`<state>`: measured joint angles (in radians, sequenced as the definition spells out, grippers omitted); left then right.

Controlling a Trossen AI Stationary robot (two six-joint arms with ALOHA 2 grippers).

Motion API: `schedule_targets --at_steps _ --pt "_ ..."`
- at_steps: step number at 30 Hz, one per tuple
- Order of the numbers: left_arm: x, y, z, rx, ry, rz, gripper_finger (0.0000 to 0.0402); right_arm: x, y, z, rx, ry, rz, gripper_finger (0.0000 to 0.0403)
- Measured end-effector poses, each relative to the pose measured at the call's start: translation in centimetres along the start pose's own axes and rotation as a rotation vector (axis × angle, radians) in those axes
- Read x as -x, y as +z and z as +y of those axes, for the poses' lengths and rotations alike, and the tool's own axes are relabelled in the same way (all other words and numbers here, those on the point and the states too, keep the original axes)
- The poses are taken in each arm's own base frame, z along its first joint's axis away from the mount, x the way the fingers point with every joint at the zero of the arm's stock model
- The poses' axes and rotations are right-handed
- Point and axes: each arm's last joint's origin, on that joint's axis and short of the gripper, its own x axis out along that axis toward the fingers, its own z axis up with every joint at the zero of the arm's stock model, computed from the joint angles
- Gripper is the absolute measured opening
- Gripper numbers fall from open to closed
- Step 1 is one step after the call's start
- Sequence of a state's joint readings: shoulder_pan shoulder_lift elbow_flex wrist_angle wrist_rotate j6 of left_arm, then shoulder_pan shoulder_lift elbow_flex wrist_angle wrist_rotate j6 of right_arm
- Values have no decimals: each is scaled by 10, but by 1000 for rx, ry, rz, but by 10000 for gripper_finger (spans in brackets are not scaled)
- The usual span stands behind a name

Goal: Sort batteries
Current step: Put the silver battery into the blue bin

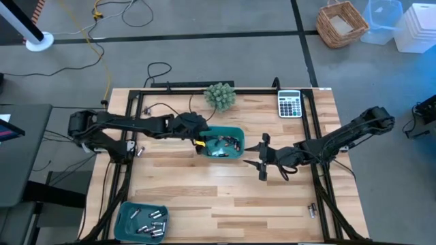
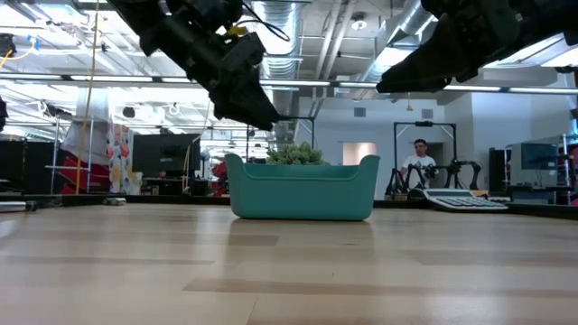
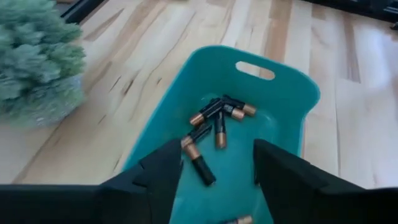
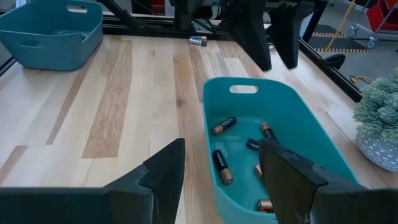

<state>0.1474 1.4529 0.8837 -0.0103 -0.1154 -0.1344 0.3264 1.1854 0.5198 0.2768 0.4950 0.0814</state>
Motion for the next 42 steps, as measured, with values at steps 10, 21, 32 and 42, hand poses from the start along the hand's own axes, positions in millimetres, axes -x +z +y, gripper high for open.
schedule_targets --at_steps 10,21,32,42 --pt "77 -11 18 235 241 195 197 -1 -1 -2 2 -7 7 219" --pt "126 -22 20 333 345 220 196 -4 2 -9 -25 -39 -6 219" --pt "134 -26 21 294 402 231 196 -3 0 -7 -21 -30 14 219" --pt "129 -17 11 204 356 140 196 33 14 13 -57 14 443 219"
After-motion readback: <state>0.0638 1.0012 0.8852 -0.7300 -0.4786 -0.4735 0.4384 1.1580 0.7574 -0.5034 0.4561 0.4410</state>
